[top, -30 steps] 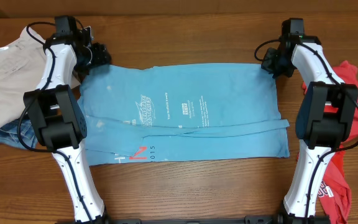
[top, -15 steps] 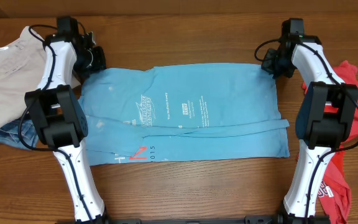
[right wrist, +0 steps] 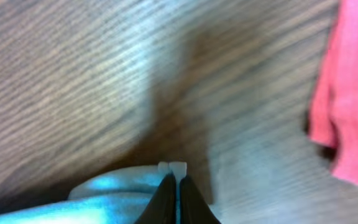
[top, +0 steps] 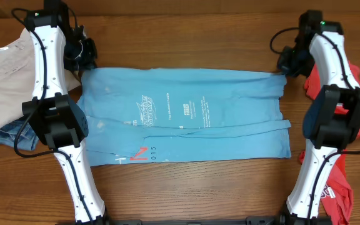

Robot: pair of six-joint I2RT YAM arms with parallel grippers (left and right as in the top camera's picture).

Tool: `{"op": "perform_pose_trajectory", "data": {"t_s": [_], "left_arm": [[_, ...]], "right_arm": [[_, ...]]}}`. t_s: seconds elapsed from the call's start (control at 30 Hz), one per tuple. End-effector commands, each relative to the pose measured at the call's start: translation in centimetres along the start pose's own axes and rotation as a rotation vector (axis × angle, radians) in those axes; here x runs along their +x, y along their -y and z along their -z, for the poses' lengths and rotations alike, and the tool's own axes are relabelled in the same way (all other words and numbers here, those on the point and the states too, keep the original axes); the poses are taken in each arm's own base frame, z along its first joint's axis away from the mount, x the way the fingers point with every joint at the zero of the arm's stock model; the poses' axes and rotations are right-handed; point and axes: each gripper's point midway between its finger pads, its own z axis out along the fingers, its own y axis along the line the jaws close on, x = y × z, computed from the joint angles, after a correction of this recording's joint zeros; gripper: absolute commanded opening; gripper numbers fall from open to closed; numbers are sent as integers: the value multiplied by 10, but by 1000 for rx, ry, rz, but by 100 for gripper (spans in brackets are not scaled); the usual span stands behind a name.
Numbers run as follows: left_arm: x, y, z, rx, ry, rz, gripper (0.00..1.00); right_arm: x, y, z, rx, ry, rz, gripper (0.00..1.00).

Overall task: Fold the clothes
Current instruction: 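Fold the far edge toward the near side with both grippers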

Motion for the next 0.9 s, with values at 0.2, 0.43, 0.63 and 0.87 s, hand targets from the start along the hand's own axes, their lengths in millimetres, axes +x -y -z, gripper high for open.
{"op": "perform_pose_trajectory", "data": {"t_s": [0.2,0.43,0.63,0.87], "left_arm": [[29,-27,12,-144,-101,63,4],[31,-26,30,-154,-71,56,4],[42,-30,57,-204,-38,50,4],[74,-36,58,-230,-118,60,4]], "right_arm": [[15,14,26,39,-65,63,4],[27,46,31,150,-122,53,4],[30,65,46,149,-134,32,4],[46,54,63,83,-171,70,4]]}}
